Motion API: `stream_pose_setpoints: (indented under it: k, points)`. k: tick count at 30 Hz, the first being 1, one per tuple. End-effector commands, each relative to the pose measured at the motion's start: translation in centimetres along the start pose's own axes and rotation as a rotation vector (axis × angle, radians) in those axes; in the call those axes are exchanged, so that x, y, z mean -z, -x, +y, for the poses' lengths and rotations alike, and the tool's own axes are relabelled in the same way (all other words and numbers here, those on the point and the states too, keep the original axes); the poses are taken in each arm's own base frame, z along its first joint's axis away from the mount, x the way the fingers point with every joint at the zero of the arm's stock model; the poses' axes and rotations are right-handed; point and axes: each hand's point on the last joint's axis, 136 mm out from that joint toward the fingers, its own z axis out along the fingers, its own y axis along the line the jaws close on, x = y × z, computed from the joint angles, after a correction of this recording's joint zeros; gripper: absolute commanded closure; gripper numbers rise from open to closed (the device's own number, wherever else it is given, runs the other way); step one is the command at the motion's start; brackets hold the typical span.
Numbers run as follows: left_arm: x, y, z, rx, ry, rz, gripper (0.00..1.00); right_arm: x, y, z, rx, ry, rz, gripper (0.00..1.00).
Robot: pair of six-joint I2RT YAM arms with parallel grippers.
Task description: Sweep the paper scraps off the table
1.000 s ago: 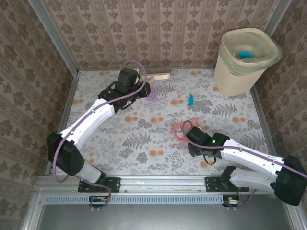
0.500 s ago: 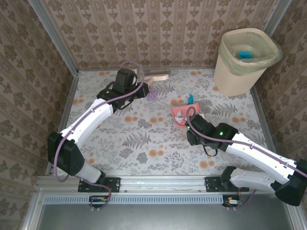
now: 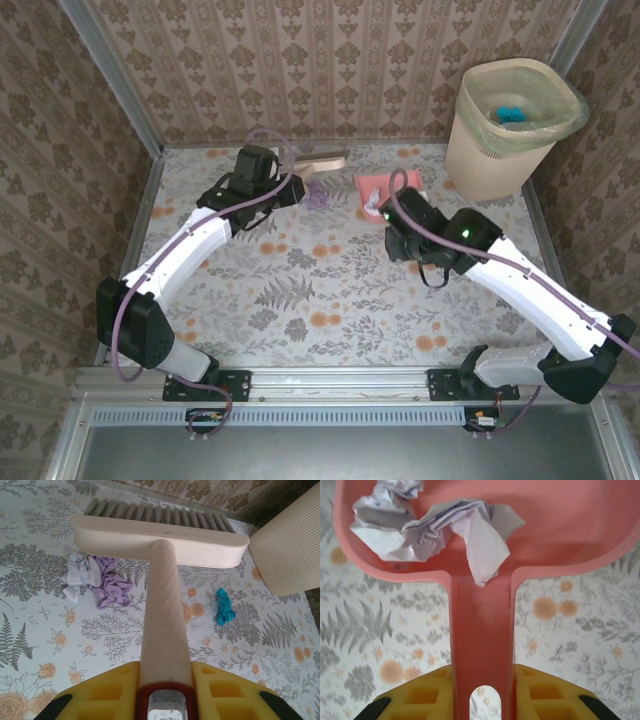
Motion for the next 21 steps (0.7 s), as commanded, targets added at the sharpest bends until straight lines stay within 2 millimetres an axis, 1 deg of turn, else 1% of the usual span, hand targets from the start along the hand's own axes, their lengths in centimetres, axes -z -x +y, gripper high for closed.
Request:
stream_pose_setpoints:
  k: [1, 7, 10, 13, 17, 21]
  points:
    - [1.3, 1.9, -1.1, -0.019, -0.052, -0.071, 1.00, 0.6, 2.8, -0.8, -0.018, 0.009, -0.004, 1.00]
    - [1.5, 1.9, -0.9, -0.017, -0.052, -0.071, 1.00, 0.6, 10.3, -2.9, -0.107, -0.001, -0.076, 1.00]
    - [1.4, 1.9, -0.8, -0.012, -0.054, -0.069, 1.00, 0.6, 14.0, -5.1, -0.191, 0.004, -0.116, 1.00]
    - [1.2, 1.9, -1.0, -0.010, -0.067, -0.064, 1.00, 1.1, 17.4, -7.5, -0.251, -0.024, -0.167, 1.00]
    - [0.9, 1.8, -1.0, -0.009, -0.070, -0.056, 1.00, 1.5, 21.2, -10.3, -0.350, -0.007, -0.213, 1.00]
    - [0.4, 1.7, -1.2, -0.006, -0.086, -0.046, 1.00, 1.4, 24.1, -12.6, -0.471, 0.057, -0.261, 1.00]
